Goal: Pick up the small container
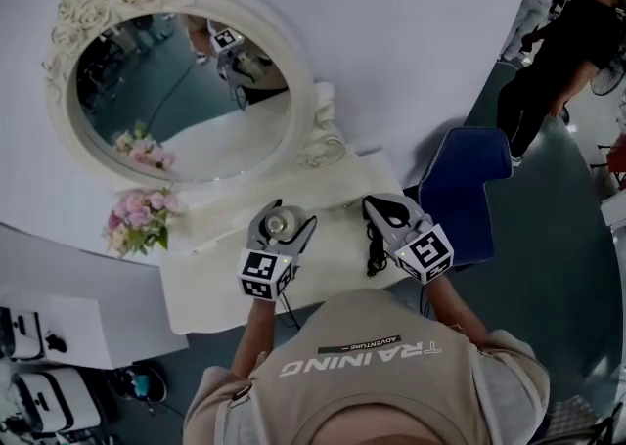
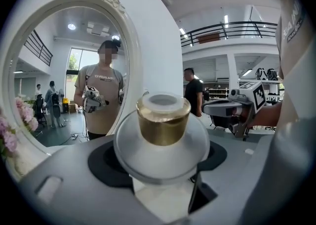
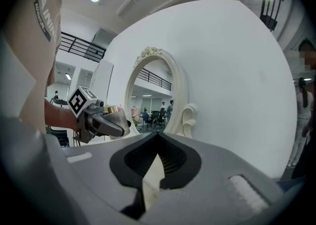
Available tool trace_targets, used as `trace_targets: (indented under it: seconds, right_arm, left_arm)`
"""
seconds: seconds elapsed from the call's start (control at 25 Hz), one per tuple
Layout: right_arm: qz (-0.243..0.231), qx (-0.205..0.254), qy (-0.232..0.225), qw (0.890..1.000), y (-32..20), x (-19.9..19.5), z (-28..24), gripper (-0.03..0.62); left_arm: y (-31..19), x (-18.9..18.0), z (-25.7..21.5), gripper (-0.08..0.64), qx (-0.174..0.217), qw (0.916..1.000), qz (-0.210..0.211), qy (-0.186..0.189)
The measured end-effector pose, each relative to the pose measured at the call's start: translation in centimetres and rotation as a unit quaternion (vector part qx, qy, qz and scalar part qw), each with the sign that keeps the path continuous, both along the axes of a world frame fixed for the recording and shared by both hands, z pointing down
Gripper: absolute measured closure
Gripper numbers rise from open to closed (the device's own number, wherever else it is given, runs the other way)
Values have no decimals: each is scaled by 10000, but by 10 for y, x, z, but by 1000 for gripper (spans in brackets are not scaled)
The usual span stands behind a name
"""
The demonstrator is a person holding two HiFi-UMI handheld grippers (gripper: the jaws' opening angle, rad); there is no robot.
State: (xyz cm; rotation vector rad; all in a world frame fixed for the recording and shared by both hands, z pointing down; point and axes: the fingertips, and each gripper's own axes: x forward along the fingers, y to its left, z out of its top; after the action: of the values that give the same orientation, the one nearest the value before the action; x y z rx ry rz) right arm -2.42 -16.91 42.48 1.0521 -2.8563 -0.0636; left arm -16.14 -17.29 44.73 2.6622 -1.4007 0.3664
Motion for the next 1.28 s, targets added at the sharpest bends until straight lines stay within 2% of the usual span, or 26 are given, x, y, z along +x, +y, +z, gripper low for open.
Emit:
trace_targets:
  seconds: [0.28, 0.56, 0.72, 0.96, 1.2, 1.28]
  right_arm:
    - [154, -60, 46, 9999, 1, 12, 7, 589]
    - [214, 125, -26, 9997, -2, 15, -6, 589]
    - [197, 80, -17, 9998, 0, 15, -3, 589]
    - [193, 144, -186, 9995, 0, 14, -11, 589]
    - [135, 199, -201, 9995, -1, 5, -17, 589]
    - [71, 179, -178, 9997, 0, 0, -16, 589]
  left_arm:
    - [0, -2, 4, 204, -24, 10000, 2, 90]
    - [-2, 3, -9, 204, 171, 9998, 78, 30]
    - [1, 3, -8, 204, 126, 9999, 74, 11]
    - [3, 1, -13, 204, 181, 9998, 49, -23]
    - [9, -5, -15, 204, 108, 9994, 40, 338]
    - [10, -9, -14, 204, 96, 9994, -8, 325]
